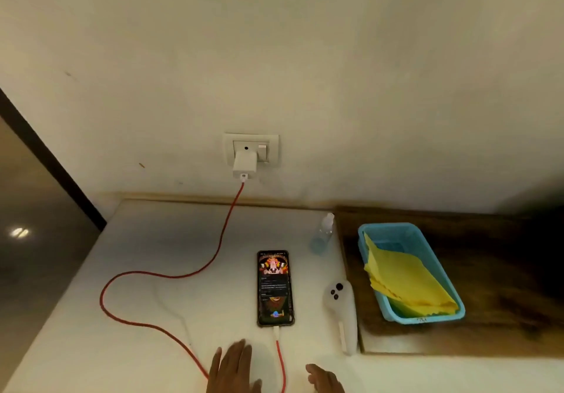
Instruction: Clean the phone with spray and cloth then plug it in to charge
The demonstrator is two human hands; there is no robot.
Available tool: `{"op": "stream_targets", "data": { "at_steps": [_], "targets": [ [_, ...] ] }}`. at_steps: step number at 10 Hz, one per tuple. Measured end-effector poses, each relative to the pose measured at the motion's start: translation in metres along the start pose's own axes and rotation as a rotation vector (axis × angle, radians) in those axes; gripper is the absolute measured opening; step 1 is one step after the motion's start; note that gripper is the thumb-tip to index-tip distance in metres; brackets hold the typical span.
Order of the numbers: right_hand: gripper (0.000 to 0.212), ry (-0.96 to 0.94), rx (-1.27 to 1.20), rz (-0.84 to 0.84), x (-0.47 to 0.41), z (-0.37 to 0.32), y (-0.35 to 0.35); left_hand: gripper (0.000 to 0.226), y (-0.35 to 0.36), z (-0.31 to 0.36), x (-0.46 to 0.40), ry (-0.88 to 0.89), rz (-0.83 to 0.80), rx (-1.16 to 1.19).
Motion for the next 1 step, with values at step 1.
{"op": "stream_targets", "data": {
  "at_steps": [1],
  "targets": [
    [0.048, -0.06, 0.143, -0.055, 0.0032, -0.012, 0.0068, 0.073, 0.0065, 0.0001, 0.0158, -0.055, -0.113, -0.079]
  ]
}}
Point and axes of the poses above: each hand's wrist, its own x-axis away from the middle knuckle, its own y-axis out of the palm, z = x × y, the point moved 7 cm from there along -x, towards the middle knuckle, and after that the axes turned 14 degrees about -y, right-handed, at the moved point
